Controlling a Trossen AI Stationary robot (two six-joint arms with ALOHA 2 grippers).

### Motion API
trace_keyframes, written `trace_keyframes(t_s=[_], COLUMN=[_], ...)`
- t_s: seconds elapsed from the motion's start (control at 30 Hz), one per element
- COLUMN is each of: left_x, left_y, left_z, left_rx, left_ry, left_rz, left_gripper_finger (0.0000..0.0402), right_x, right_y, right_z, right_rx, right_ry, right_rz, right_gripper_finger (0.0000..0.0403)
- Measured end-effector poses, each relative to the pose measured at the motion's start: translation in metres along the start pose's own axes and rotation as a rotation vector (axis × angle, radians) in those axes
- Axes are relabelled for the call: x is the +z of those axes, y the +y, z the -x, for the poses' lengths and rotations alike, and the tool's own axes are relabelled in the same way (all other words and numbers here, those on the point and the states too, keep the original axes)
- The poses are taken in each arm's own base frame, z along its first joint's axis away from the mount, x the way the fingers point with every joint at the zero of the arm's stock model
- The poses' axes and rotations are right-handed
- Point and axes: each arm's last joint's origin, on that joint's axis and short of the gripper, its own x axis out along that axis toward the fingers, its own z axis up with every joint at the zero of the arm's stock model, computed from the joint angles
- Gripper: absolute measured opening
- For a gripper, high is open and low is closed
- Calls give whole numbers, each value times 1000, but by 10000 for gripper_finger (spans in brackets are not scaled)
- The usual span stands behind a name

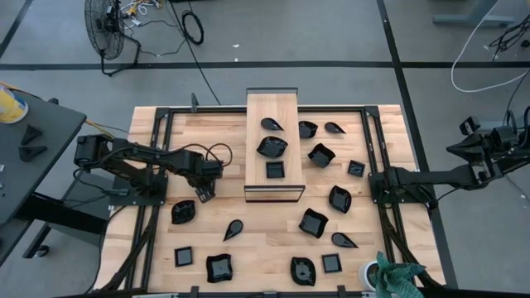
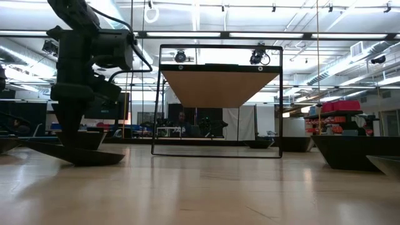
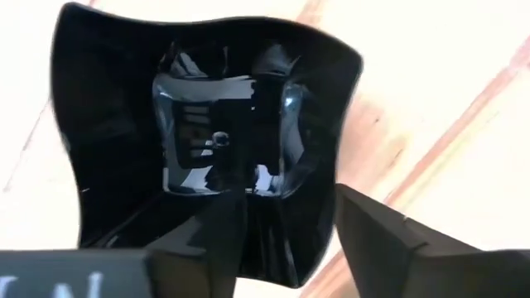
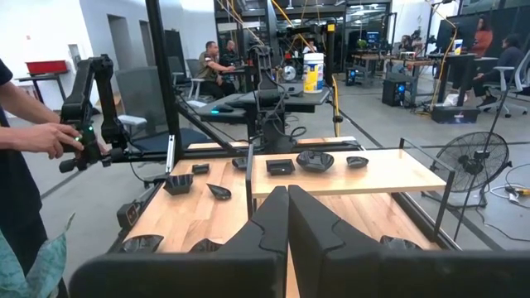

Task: Pick & Place Mini shaped plates
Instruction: Put the distorted square plate on the shelf

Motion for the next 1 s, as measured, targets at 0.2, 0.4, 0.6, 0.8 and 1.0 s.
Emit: trace_keyframes(t_s=[0.2,0.4,0.6,0.8,1.0], left_x=[1,1,1,1,2], left_y=[0,-1,-1,-1,-1], left_z=[0,0,0,1,1], left_rx=[-5,-13,-23,-23,-23], left_ry=[-6,-6,-5,-5,-7], left_rz=[0,0,-8,-10,-32], left_gripper_finger=[126,86,53,23,5], right_x=[0,0,0,0,0], right_y=[0,0,0,0,0], right_z=[0,0,0,0,0], right_rx=[0,0,0,0,0], right_ry=[0,0,0,0,0], right_rz=[0,0,0,0,0], right_gripper_finger=[10,10,10,10,10])
